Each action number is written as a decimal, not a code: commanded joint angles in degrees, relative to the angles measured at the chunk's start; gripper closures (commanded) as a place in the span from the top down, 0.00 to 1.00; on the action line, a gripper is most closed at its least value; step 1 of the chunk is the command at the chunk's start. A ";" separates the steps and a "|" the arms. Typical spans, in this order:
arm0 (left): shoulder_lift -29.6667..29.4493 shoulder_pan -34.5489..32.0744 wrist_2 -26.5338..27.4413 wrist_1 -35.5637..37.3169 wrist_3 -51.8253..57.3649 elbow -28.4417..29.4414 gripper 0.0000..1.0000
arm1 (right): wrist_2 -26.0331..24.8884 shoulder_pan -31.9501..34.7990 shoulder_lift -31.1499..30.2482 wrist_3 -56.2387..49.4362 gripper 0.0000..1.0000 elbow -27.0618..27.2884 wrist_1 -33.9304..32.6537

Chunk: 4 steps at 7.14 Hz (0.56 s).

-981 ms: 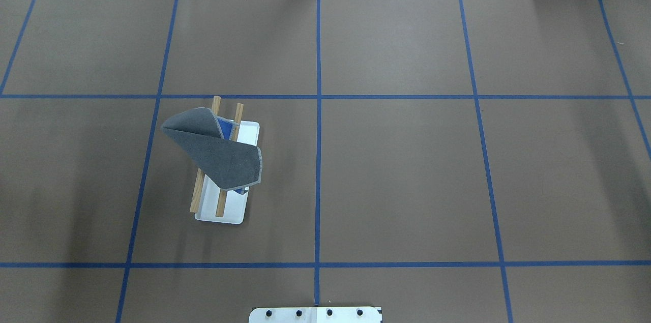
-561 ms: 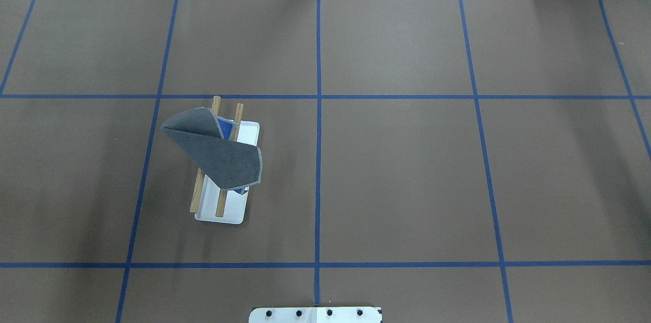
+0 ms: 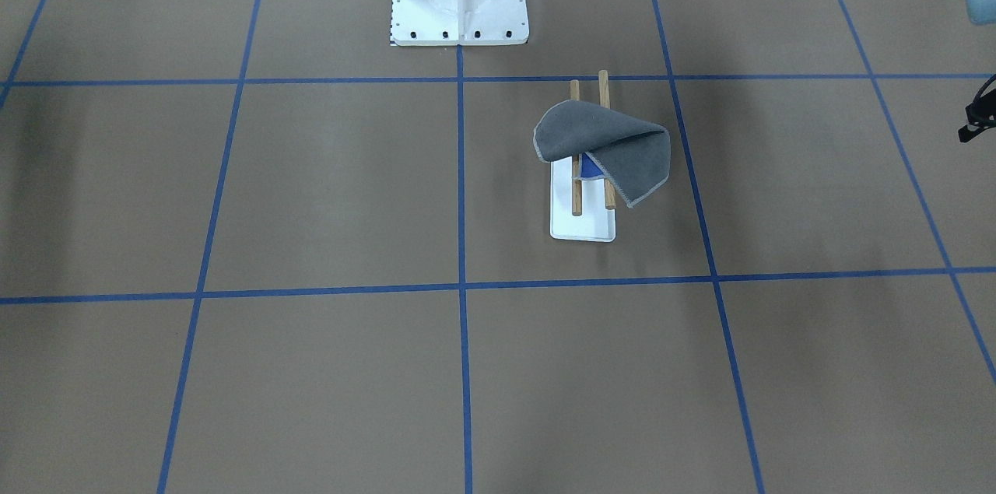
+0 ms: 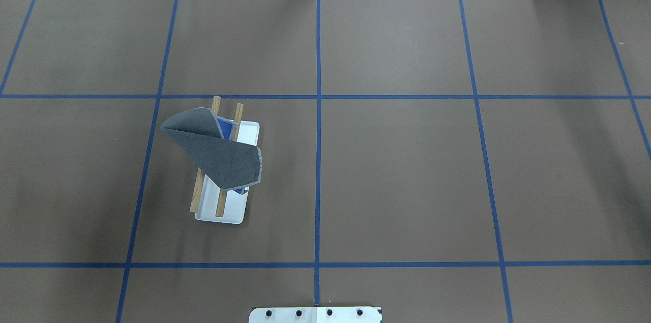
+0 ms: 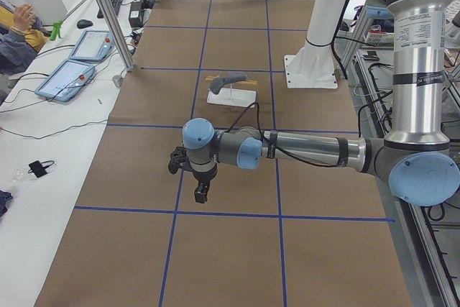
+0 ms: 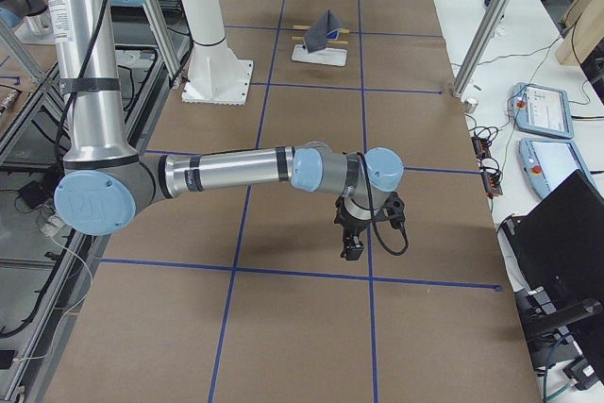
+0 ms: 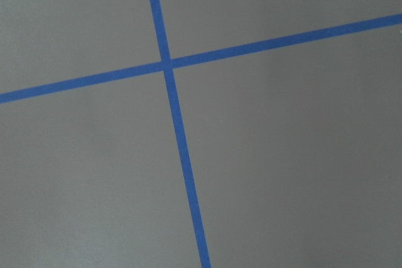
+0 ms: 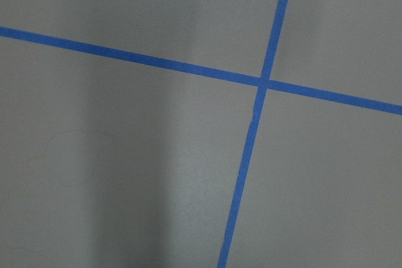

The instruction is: Hang towel on rack

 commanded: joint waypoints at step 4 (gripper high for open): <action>0.71 0.13 0.96 0.24 -0.51 -2.08 0.98 | 2.47 -0.03 -0.58 0.33 1.00 0.56 0.49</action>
